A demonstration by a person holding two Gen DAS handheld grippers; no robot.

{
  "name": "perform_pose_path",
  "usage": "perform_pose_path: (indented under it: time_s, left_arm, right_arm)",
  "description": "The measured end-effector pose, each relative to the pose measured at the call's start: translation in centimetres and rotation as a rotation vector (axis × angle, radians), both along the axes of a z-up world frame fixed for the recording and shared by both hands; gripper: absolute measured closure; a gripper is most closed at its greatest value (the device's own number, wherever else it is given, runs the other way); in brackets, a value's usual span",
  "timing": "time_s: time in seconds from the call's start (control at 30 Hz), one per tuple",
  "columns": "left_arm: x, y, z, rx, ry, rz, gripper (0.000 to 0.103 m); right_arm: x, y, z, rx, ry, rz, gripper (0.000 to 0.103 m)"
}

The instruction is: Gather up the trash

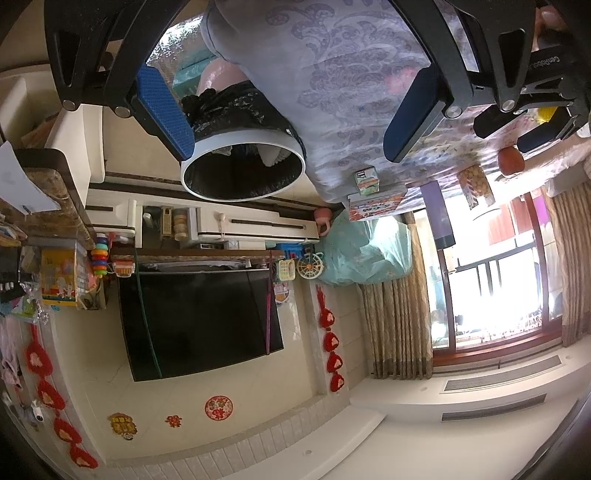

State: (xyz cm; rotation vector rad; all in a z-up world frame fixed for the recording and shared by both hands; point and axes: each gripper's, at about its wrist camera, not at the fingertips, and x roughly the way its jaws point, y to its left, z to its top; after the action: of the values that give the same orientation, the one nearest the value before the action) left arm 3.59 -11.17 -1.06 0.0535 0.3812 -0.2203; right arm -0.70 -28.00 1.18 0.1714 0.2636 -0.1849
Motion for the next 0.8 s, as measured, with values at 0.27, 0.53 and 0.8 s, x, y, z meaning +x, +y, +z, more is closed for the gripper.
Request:
perform_pose_path:
  time_s: [0.27,0.53,0.8]
  left_arm:
    - [0.2,0.0,0.0,0.000,0.001,-0.002,0.001]
    - [0.5,-0.1,0.1,0.003,0.002,-0.007,0.001]
    - [1.0,-0.2,0.0,0.001,0.010,-0.007,0.001]
  right_arm:
    - [0.3,0.2,-0.1,0.002,0.003,0.002,0.000]
    - [0.3,0.2,-0.1,0.004,0.003,0.003,0.000]
    - [0.7,0.1,-0.2,0.011,0.011,0.010,0.000]
